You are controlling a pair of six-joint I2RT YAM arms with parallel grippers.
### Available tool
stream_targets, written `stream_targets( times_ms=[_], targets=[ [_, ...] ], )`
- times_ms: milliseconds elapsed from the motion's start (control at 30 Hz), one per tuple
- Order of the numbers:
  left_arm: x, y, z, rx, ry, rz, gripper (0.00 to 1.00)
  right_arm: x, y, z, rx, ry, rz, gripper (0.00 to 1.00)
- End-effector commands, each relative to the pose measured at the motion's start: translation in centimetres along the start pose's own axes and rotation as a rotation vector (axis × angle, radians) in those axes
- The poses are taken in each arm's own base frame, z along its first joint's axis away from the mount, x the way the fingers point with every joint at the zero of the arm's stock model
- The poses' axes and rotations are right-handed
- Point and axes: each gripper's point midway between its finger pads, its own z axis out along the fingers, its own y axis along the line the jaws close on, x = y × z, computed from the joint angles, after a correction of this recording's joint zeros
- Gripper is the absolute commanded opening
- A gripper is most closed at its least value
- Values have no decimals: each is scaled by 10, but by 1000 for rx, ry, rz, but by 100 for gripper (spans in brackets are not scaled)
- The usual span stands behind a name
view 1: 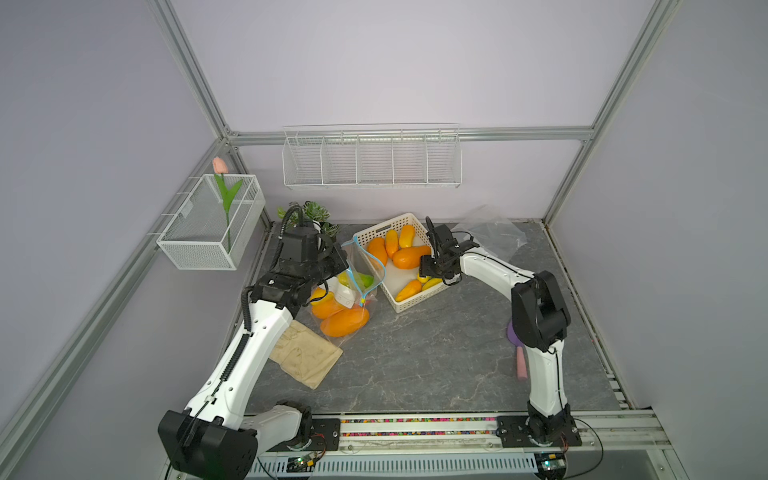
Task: Place the mango in a zip-top bag and seal the zipper
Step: Pick up the mango from the basket.
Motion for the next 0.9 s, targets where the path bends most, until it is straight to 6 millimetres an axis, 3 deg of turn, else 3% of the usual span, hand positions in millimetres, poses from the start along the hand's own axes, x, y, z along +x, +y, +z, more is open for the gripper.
stream_targets(
  times_ms=[0,300,467,667,867],
  targets=[
    [-14,-7,-8,27,-59,2,0,-5,-5,11,30,-3,38,67],
    [-14,-5,-9,15,-62,8,0,4,-14,40,75,57,40,75],
    [-14,-5,-8,11,-58,7,0,-1,-8,46,44,53,35,69],
    [-15,-6,-6,12,-54,7,0,-29,8,23,-4,-34,-3,45],
    [-14,-6,-4,10,-49,6,0,-52,22,-22,-67,-142,-58,31]
  ],
)
